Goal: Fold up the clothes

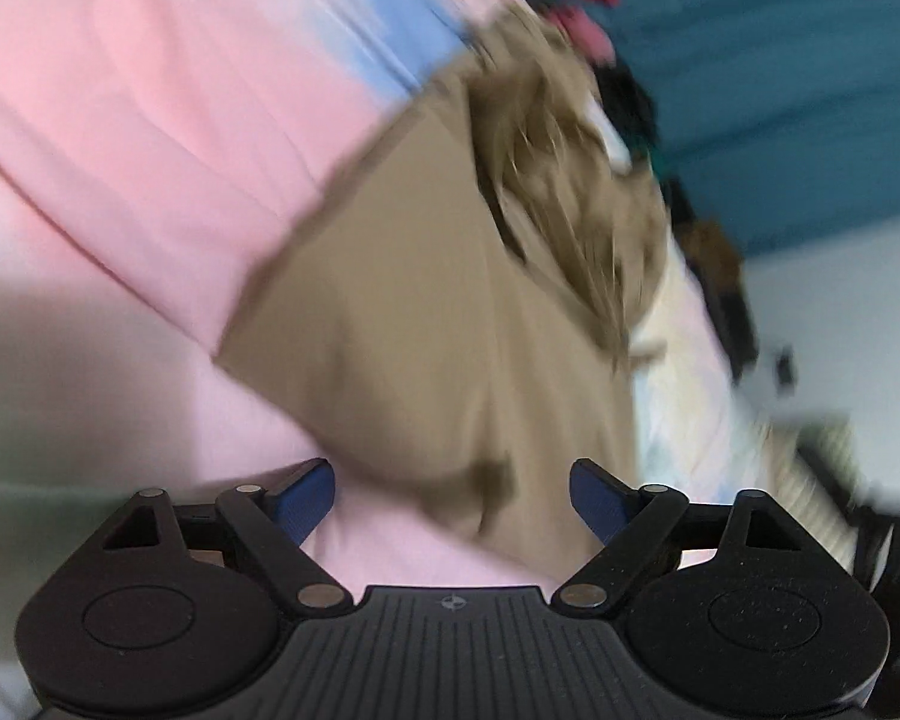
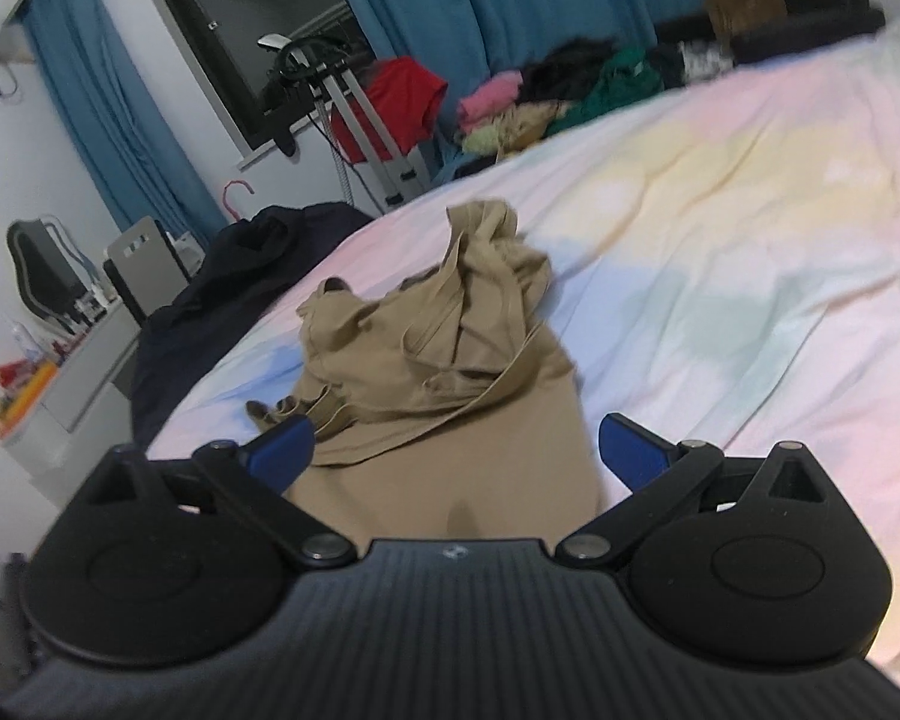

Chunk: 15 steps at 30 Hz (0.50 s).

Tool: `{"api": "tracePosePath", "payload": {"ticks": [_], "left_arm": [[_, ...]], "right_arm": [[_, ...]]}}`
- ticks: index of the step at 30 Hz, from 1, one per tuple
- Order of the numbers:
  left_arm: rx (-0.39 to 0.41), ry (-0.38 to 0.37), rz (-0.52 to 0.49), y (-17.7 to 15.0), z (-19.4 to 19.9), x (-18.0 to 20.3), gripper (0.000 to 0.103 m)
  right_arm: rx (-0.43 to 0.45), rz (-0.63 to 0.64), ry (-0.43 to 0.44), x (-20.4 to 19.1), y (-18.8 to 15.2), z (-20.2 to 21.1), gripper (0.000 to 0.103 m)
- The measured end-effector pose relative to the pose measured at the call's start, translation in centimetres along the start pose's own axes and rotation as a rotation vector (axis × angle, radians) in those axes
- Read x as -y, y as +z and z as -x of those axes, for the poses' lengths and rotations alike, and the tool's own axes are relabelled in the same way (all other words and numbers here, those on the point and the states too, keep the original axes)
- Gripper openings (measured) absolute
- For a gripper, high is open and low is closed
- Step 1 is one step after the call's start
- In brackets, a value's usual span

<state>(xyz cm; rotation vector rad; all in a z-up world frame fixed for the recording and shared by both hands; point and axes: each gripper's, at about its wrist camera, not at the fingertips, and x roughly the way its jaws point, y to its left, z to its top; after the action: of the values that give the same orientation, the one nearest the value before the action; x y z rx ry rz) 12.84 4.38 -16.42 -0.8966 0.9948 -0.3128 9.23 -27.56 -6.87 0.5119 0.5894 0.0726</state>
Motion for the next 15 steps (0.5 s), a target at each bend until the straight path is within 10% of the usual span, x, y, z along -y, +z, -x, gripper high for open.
{"api": "tracePosePath", "payload": {"ticks": [7, 15], "left_arm": [[0.070, -0.054, -0.062, -0.6, 0.3, 1.1, 0.080], [0.081, 0.004, 0.007, -0.5, -0.9, -0.4, 0.032]], "right_arm": [[-0.092, -0.147, 0.101, 0.8, -1.1, -0.4, 0.103], [-0.228, -0.361, 0.274, 1.3, -3.3, -0.7, 0.103]]}}
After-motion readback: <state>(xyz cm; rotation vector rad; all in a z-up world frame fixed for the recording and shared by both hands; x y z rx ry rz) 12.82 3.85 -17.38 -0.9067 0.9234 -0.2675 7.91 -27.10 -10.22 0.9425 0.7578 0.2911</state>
